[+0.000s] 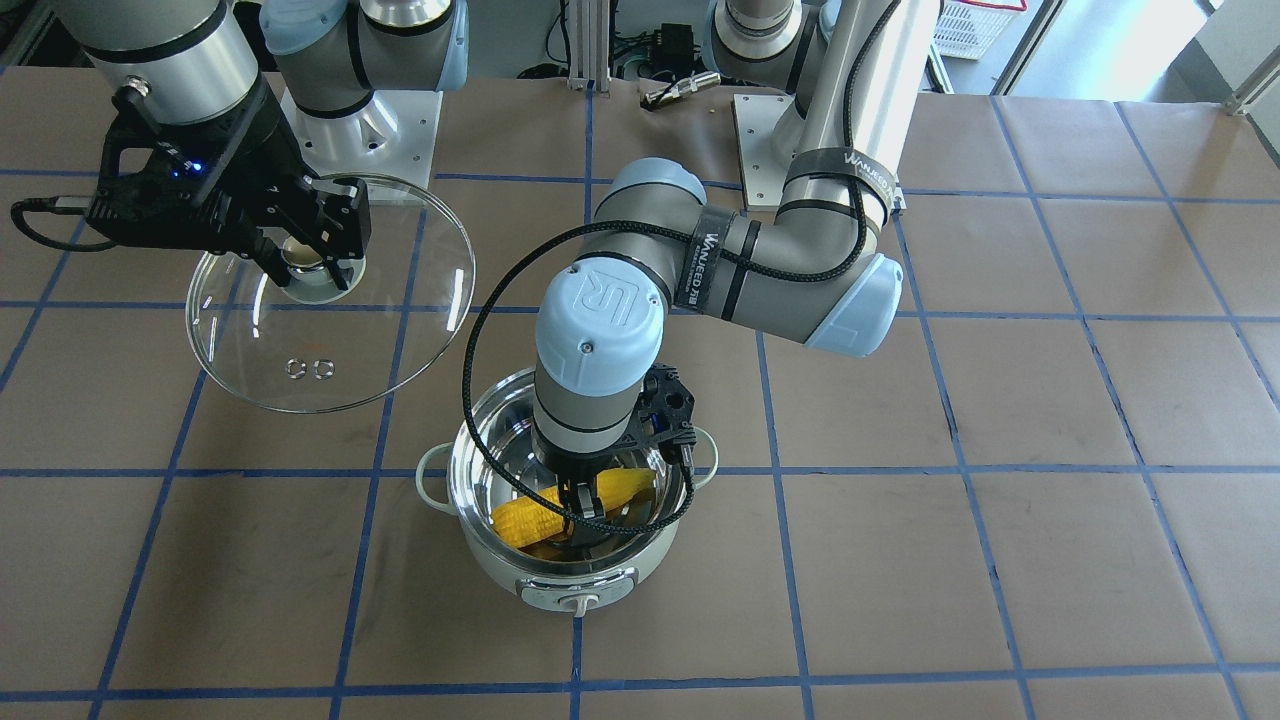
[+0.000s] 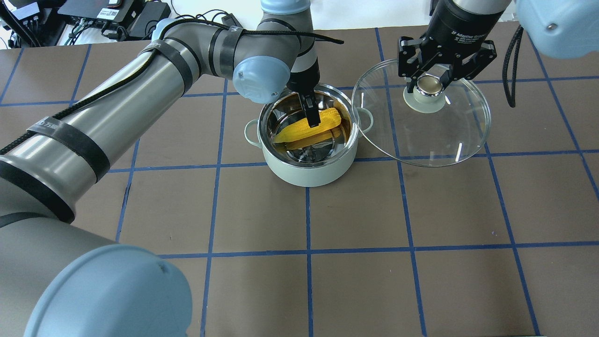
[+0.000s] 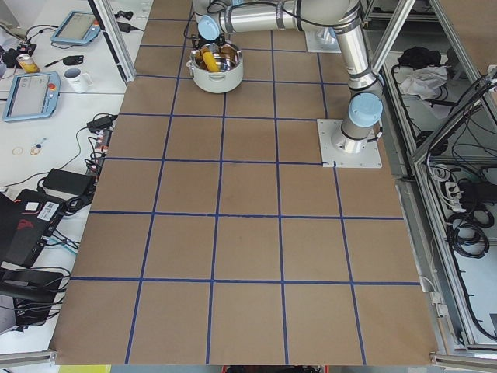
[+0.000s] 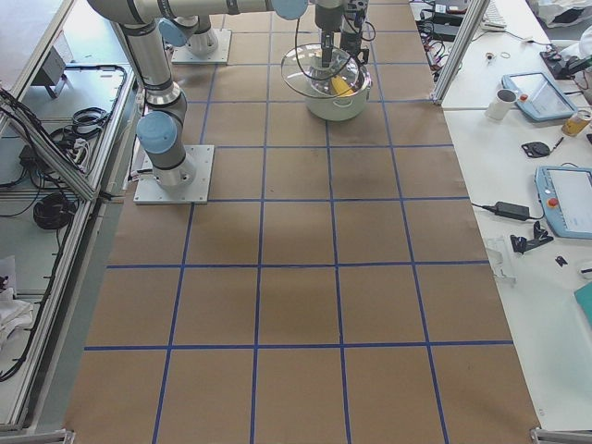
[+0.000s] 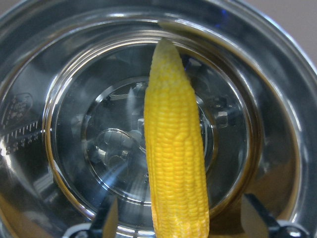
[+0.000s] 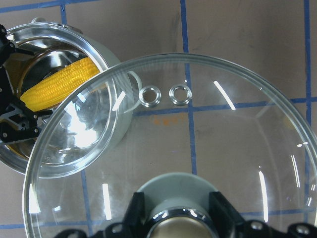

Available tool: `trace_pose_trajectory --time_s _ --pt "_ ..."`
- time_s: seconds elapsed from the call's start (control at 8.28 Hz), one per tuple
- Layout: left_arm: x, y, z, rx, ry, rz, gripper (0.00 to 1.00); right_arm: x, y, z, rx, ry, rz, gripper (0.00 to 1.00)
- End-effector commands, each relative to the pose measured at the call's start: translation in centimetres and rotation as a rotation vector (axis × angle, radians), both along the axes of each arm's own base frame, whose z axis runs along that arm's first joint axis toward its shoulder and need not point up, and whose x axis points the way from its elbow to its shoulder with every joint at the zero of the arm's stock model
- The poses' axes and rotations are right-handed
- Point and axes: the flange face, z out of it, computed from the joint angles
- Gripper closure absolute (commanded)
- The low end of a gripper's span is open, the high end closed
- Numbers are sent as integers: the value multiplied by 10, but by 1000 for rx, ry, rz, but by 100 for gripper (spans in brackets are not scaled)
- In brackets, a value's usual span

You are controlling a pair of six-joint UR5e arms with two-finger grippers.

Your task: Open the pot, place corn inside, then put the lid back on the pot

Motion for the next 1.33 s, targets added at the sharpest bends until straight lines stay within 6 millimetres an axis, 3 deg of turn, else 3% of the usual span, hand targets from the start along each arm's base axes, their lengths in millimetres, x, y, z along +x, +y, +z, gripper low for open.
trace_pose_trajectory --time_s 0.0,0.24,0.36,0.6,0.85,0.97,1.09,1.21 --pt "12 10 47 -60 15 -69 0 0 0 0 0 0 1 52" --pt "19 21 79 -98 23 -147 0 0 0 0 0 0 1 52" --pt "41 21 79 -56 8 -174 0 0 0 0 0 0 1 52" --pt "120 6 78 -51 -3 -192 0 0 0 0 0 0 -1 53" --pt "156 20 80 -53 -20 -310 0 1 1 -3 1 -2 -1 53" --pt "189 22 80 -51 -47 -355 0 1 0 -2 -5 -2 5 53" --pt "218 24 94 -75 -76 -436 0 2 1 -3 0 -1 5 53" --pt "231 31 108 -84 -81 -557 0 1 2 -3 6 -1 5 54"
